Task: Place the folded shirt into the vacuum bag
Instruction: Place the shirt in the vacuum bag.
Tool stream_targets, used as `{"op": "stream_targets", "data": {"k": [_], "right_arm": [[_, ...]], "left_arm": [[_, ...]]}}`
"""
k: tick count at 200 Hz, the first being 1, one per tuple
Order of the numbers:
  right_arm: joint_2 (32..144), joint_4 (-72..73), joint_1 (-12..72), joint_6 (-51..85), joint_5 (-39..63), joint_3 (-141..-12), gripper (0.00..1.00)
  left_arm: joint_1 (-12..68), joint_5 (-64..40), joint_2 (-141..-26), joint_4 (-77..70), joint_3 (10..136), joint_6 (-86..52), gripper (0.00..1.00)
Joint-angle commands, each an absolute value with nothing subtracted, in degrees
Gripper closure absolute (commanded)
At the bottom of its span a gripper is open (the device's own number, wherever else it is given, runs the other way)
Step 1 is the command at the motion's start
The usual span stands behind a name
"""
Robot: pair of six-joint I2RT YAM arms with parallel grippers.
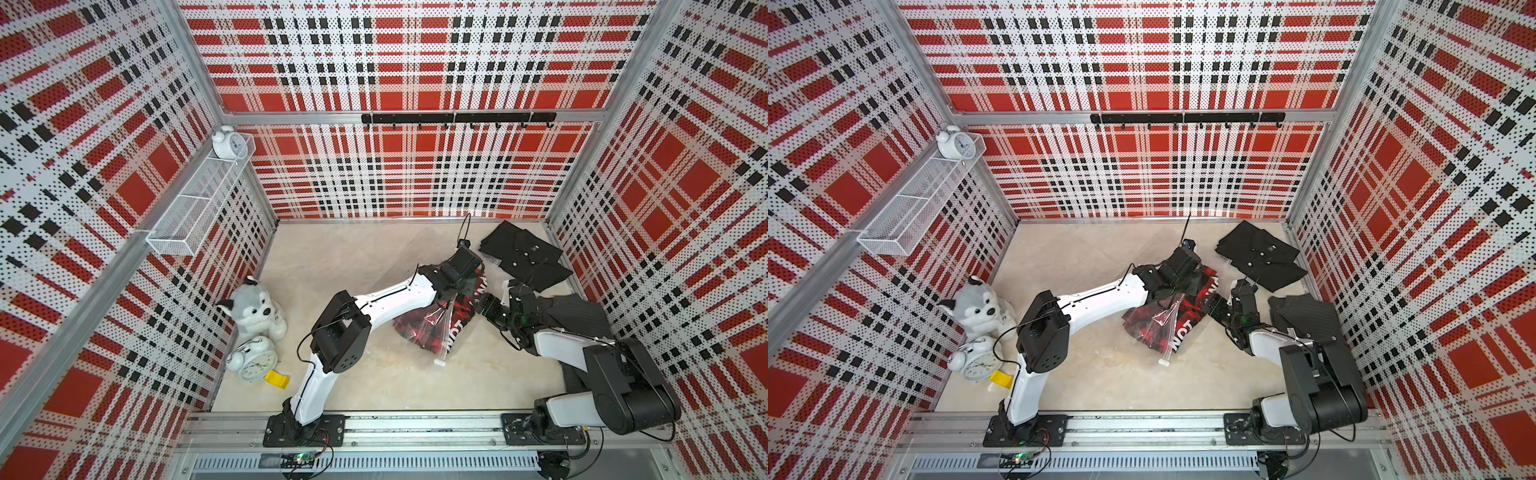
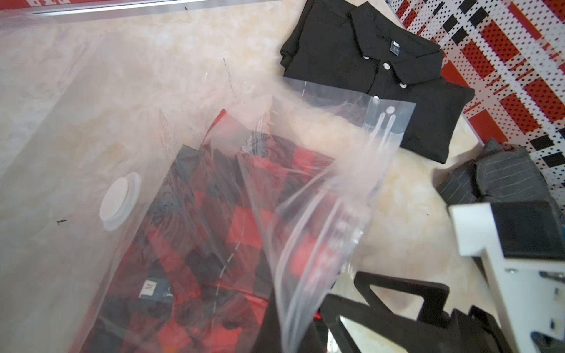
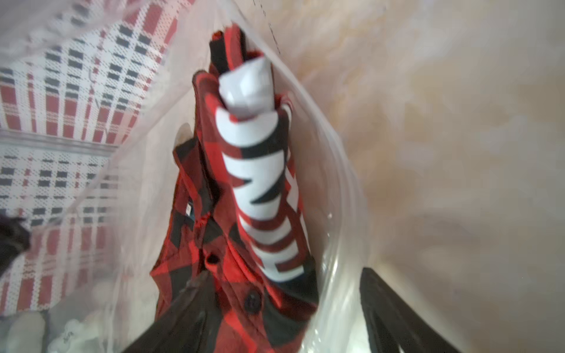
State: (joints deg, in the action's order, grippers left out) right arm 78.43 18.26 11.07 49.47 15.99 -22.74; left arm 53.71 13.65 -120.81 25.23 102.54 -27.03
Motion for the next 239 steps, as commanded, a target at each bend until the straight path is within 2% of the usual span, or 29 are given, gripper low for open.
{"op": "stream_targets", "data": {"k": [1, 42, 66, 81, 100, 117, 125, 159, 239], "right_arm": [[75.92, 18.67, 11.05, 49.59, 21.52, -20.32, 0.28], [75.94, 22.48, 15.28, 53.03, 23.15, -17.89, 0.34], [79.81, 27.11, 17.42, 54.88, 24.24, -18.44, 0.48], [82.52, 28.68, 19.04, 55.44, 23.71, -19.37, 0.52], [86.18, 32.39, 20.37, 56.73, 23.21, -19.75, 0.66], [89.17, 36.87, 20.72, 58.41, 23.03, -19.53, 0.84], [90.33, 39.03, 20.69, 59.28, 22.94, -19.59, 0.88], [95.27, 47.87, 21.08, 62.46, 24.89, -21.72, 0.92], [103.97, 51.5, 24.57, 64.75, 26.43, -29.71, 0.94]], "left_arm": [[53.87, 12.51, -118.48, 22.95, 102.66, -27.39, 1.0], [54.05, 12.31, -119.09, 23.02, 101.77, -27.86, 1.0], [54.75, 12.07, -119.37, 23.1, 102.62, -27.97, 1.0], [55.15, 12.26, -119.28, 23.34, 102.88, -28.02, 1.0], [55.48, 11.95, -118.96, 23.29, 102.49, -28.12, 1.0], [55.57, 11.26, -118.44, 23.29, 102.14, -28.21, 1.0], [55.65, 10.82, -118.16, 23.1, 102.04, -28.3, 1.0], [56.12, 9.39, -116.86, 22.43, 102.09, -28.39, 1.0], [56.7, 8.45, -115.32, 21.71, 101.87, -28.65, 1.0]]}}
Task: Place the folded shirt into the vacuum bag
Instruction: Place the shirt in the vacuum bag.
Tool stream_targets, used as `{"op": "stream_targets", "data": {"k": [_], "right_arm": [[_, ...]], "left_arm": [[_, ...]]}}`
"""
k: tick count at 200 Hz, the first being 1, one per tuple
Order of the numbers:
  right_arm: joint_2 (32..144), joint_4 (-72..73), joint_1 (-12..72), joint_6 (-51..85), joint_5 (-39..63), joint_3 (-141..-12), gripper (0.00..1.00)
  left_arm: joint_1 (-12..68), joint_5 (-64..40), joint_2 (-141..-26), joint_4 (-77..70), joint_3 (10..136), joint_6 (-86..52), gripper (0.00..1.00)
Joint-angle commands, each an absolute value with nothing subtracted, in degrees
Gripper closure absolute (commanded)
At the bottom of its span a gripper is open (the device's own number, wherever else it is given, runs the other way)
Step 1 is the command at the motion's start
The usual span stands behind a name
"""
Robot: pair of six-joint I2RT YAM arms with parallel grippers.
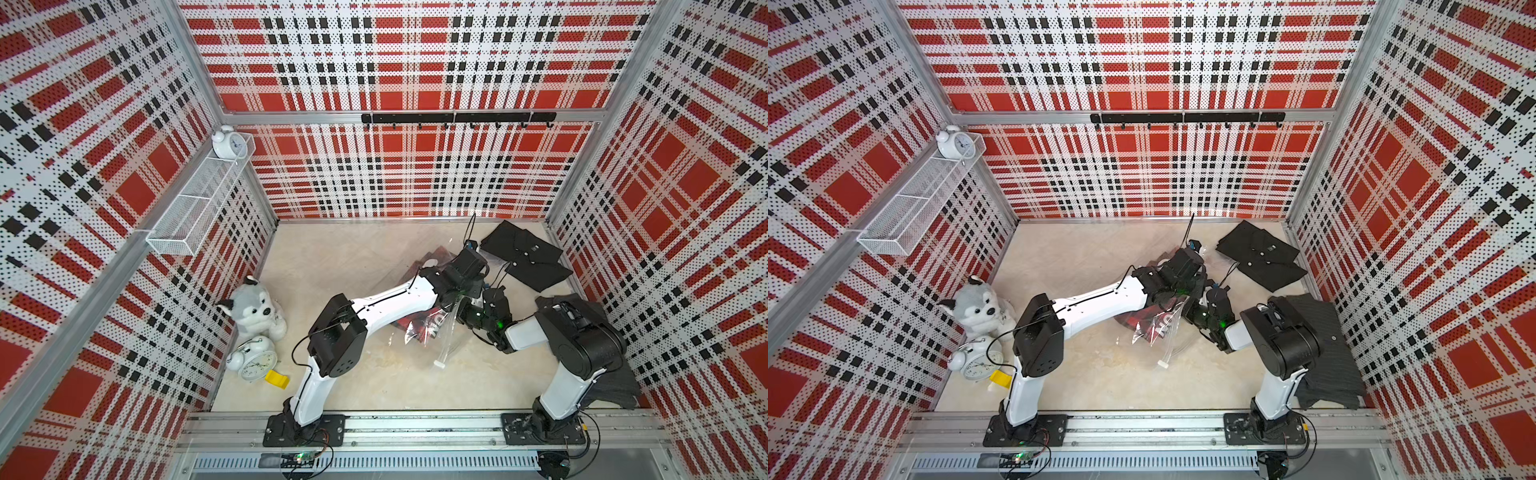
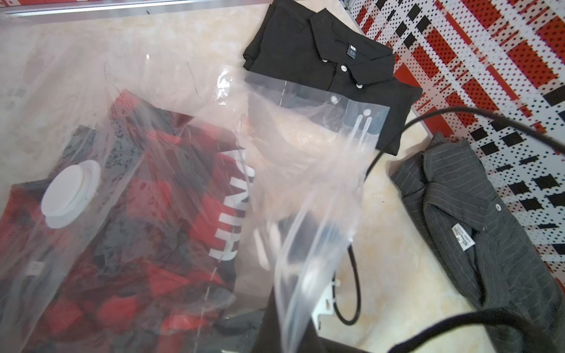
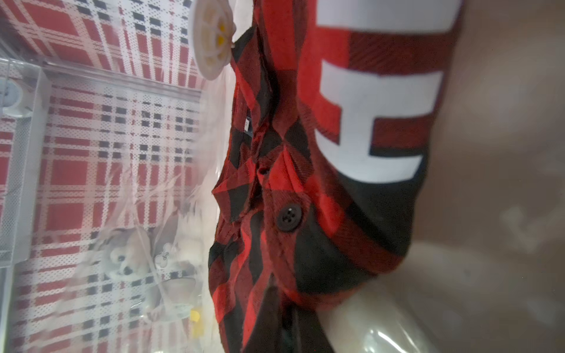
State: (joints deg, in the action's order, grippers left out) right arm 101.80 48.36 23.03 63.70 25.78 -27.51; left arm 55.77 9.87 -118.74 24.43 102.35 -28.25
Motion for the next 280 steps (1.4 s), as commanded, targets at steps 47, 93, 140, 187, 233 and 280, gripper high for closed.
{"op": "stream_targets", "data": {"k": [47, 93, 140, 187, 233, 280], "right_arm": [[109.66, 54.41, 26.39, 67.76, 25.23, -33.88, 0.94], [114.74, 56.46, 27.13, 69.73, 25.14, -38.8, 0.94], [116.55, 55.67, 28.42, 72.69, 22.91, -41.84, 0.95], [109.1, 52.78, 28.52, 70.59, 21.72, -36.46, 0.94], [111.03, 49.68, 28.45, 68.78, 24.23, -39.11, 0.93], [115.35, 47.9, 28.44, 69.42, 24.43, -44.99, 0.92]], "left_arm": [[57.39, 8.39, -113.38, 21.21, 101.97, -28.83, 1.0], [59.01, 9.7, -109.58, 19.8, 100.16, -29.18, 1.0], [60.47, 12.12, -107.39, 19.6, 99.27, -29.18, 1.0], [59.61, 18.09, -104.16, 20.07, 94.19, -29.8, 1.0], [60.59, 14.31, -103.19, 18.01, 93.15, -29.82, 1.0], [62.58, 14.33, -100.59, 17.99, 92.78, -29.9, 1.0]]}}
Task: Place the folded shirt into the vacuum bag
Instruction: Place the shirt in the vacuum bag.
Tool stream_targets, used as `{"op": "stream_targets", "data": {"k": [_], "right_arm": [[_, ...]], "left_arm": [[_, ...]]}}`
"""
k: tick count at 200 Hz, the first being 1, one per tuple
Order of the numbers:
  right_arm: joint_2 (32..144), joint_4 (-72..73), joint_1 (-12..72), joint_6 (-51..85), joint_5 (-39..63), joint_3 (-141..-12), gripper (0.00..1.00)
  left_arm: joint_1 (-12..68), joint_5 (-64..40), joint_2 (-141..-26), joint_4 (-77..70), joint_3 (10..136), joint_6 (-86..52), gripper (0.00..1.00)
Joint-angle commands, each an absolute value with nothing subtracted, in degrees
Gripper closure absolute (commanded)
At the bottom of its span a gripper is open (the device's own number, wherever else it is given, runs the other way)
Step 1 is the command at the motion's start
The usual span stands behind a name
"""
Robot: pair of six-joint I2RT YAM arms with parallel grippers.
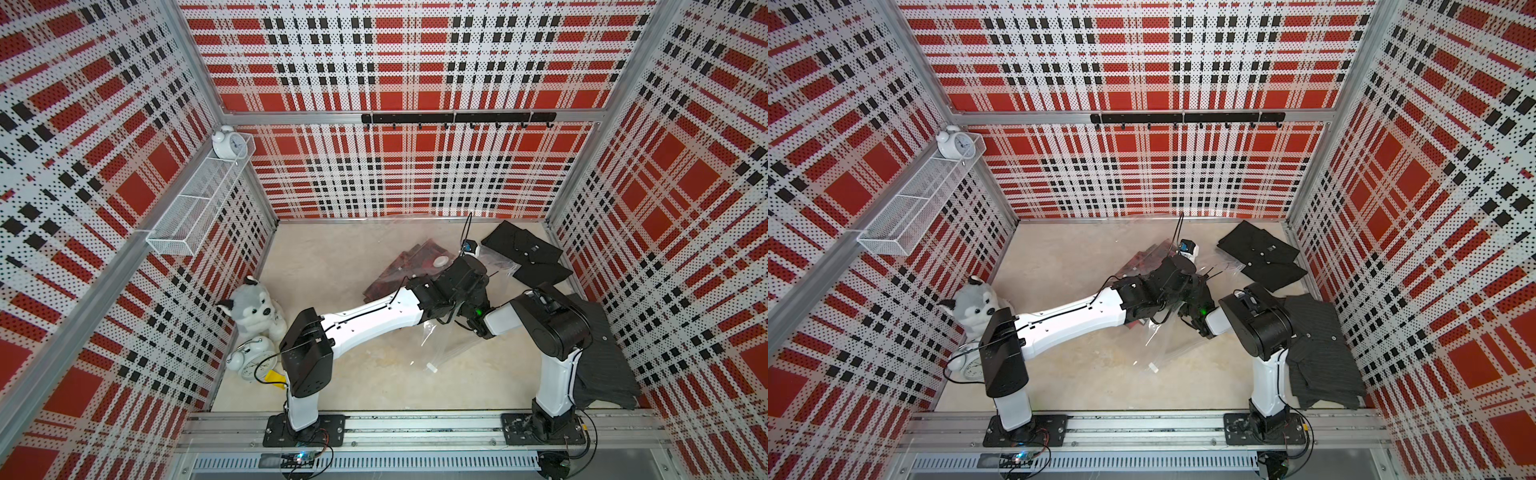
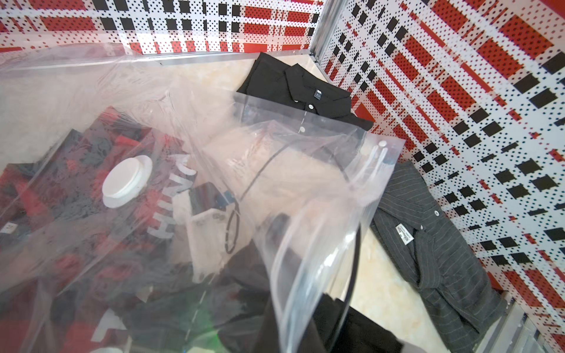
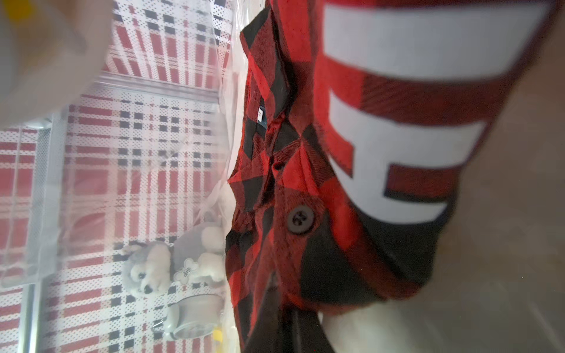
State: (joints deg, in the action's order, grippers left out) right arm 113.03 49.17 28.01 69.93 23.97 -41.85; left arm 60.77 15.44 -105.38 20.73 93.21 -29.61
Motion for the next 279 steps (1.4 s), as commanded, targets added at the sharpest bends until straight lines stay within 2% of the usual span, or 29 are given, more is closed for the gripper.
{"op": "stream_targets", "data": {"k": [1, 168, 198, 242, 279], "right_arm": [[115.42, 47.9, 28.42, 69.47, 24.43, -45.17, 0.92], [126.56, 50.94, 28.31, 79.33, 19.94, -59.74, 0.92], [127.58, 58.54, 28.36, 83.81, 17.92, -57.34, 0.93], [123.39, 59.26, 28.37, 83.0, 15.34, -49.92, 0.92], [124.28, 59.19, 28.14, 84.48, 14.16, -48.78, 0.92]], "left_arm": [[62.62, 14.33, -100.52, 17.96, 92.75, -29.89, 1.0], [71.86, 16.82, -96.31, 16.2, 89.94, -32.17, 1.0], [72.64, 20.17, -95.83, 15.95, 89.56, -32.34, 1.0], [68.69, 30.05, -92.48, 16.26, 87.28, -32.01, 1.0], [67.12, 27.68, -91.98, 16.35, 88.88, -31.47, 1.0]]}}
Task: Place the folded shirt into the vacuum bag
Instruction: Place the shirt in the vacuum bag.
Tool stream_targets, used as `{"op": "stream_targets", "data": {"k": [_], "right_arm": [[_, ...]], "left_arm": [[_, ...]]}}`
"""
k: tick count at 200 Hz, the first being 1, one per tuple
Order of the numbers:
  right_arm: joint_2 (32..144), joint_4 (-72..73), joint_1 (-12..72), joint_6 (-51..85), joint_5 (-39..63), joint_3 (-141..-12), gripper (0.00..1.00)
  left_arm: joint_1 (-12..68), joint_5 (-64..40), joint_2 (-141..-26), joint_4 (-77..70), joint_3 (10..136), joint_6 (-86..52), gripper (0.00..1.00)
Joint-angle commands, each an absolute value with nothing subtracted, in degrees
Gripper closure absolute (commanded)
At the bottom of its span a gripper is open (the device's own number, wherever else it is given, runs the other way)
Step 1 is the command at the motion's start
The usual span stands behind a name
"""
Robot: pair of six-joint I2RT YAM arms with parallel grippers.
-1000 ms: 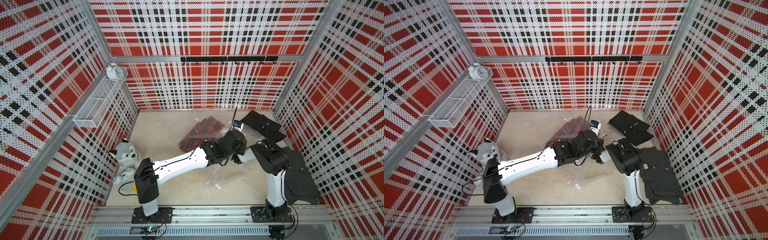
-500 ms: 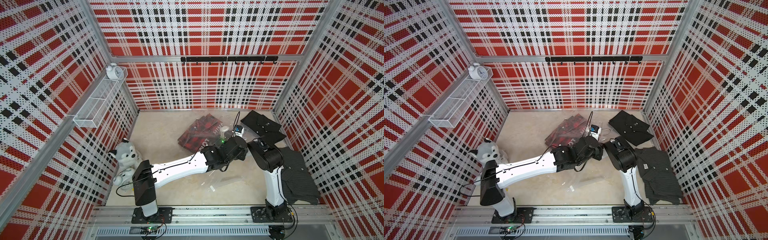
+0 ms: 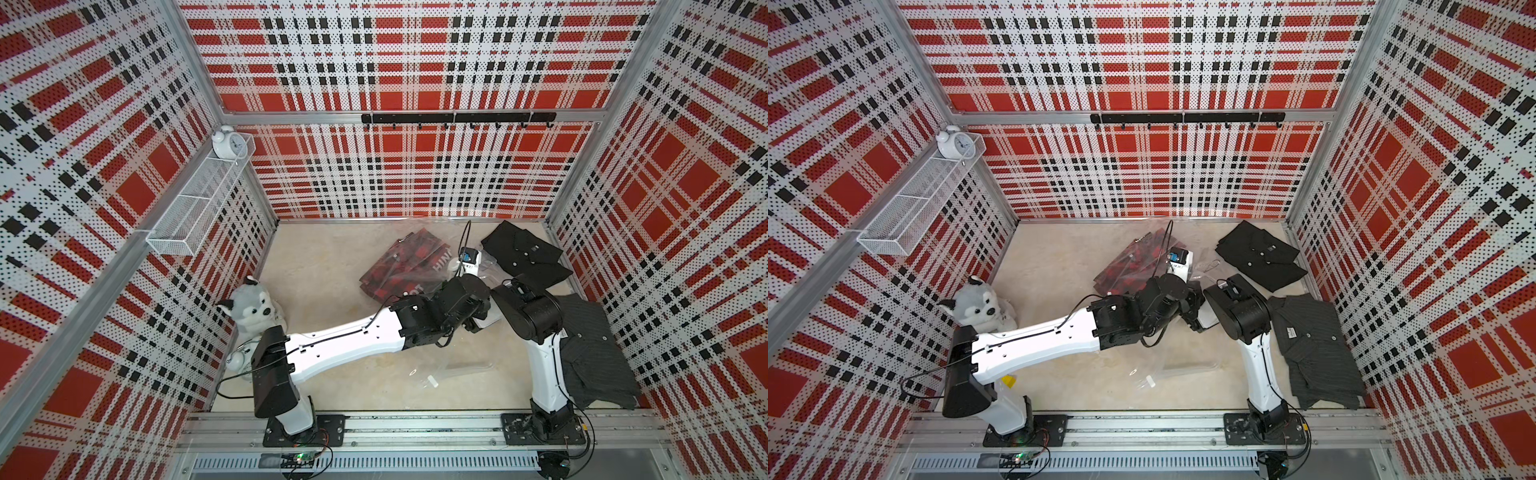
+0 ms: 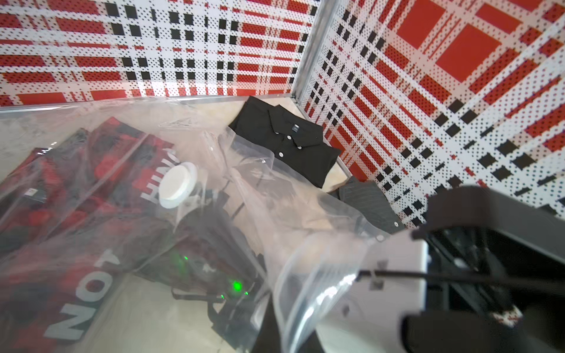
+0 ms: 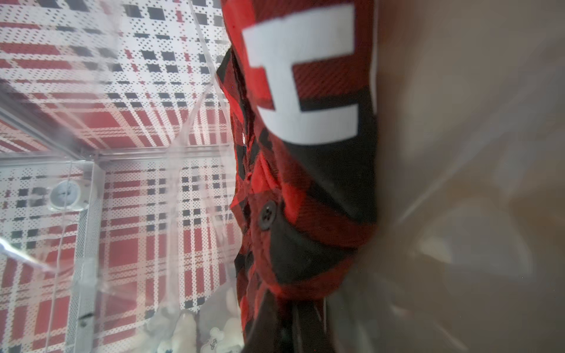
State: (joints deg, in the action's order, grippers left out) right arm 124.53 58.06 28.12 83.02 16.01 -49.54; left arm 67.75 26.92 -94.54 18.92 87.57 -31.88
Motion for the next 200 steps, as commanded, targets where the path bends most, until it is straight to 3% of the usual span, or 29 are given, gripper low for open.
{"op": "stream_targets", "data": {"k": [1, 135, 200], "right_arm": [[124.36, 59.26, 28.13, 84.6, 14.15, -48.78, 0.92], [132.88, 60.93, 27.43, 93.84, 12.15, -65.39, 0.92], [129.45, 55.72, 28.37, 90.68, 11.04, -59.91, 0.87]], "left_arm": [[67.18, 27.51, -91.96, 16.35, 88.91, -31.47, 1.0], [77.41, 25.37, -92.07, 13.45, 89.36, -34.02, 1.0], [74.75, 28.53, -91.85, 12.49, 90.25, -32.94, 1.0]]}}
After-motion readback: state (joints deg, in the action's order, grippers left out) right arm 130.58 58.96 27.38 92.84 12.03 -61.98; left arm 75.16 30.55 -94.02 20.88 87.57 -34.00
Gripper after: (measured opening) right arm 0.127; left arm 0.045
